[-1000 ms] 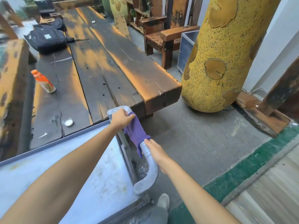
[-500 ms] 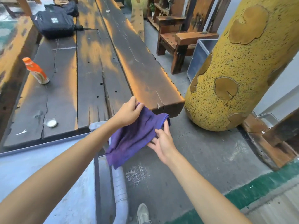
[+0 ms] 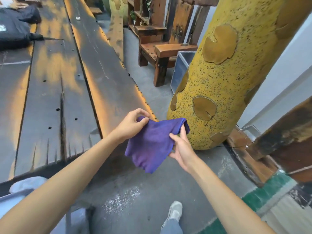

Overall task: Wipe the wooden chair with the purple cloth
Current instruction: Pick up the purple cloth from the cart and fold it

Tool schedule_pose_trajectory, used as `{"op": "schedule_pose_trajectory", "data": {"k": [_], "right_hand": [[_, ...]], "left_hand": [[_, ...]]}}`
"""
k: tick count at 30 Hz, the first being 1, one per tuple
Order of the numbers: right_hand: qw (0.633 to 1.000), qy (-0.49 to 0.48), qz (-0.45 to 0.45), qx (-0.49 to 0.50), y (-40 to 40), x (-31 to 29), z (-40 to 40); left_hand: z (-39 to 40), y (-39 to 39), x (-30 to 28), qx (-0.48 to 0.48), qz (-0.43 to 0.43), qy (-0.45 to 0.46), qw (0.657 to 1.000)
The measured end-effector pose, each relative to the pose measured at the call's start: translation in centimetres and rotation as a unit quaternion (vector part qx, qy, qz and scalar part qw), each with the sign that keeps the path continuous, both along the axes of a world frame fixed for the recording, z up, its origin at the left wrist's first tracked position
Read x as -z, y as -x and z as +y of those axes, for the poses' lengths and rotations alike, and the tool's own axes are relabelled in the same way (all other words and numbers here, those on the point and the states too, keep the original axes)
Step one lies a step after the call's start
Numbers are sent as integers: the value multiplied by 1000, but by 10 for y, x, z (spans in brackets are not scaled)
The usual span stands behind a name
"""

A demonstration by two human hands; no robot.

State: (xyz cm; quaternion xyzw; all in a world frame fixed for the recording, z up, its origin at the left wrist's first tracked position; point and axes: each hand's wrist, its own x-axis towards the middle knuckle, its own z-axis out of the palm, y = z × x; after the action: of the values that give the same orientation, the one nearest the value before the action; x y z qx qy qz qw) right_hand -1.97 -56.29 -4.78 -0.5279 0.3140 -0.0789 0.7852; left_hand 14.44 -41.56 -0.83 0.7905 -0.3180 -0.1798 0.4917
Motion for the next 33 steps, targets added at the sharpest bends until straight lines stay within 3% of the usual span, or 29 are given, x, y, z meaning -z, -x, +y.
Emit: {"op": "schedule_pose_trajectory", "data": {"k": [4,8,11,18,26,29,33], "right_hand": [[1000,0,6,-4,-24,4,-93],[1000,-1,8,-15,-57,3,-173],[999,13,6,-32,-85,-1,-229],[994,57,41,-81,-173,-3,-320],[975,101,127,-153,-339,28,-399],[943,178,161,-231,-397,33,-418],[859,365,177,-312,-483,33,-437]], "left_hand": [[-86,-30,1,58,-1,-14,998],[-155,-61,1,40,58,-1,997],[-205,-82,3,28,50,-23,998],[-278,-156,12,-41,74,-36,996],[-321,-297,57,-90,81,-101,987],[-332,-347,67,-66,34,-189,979],[-343,-412,77,-93,-78,-272,955]]}}
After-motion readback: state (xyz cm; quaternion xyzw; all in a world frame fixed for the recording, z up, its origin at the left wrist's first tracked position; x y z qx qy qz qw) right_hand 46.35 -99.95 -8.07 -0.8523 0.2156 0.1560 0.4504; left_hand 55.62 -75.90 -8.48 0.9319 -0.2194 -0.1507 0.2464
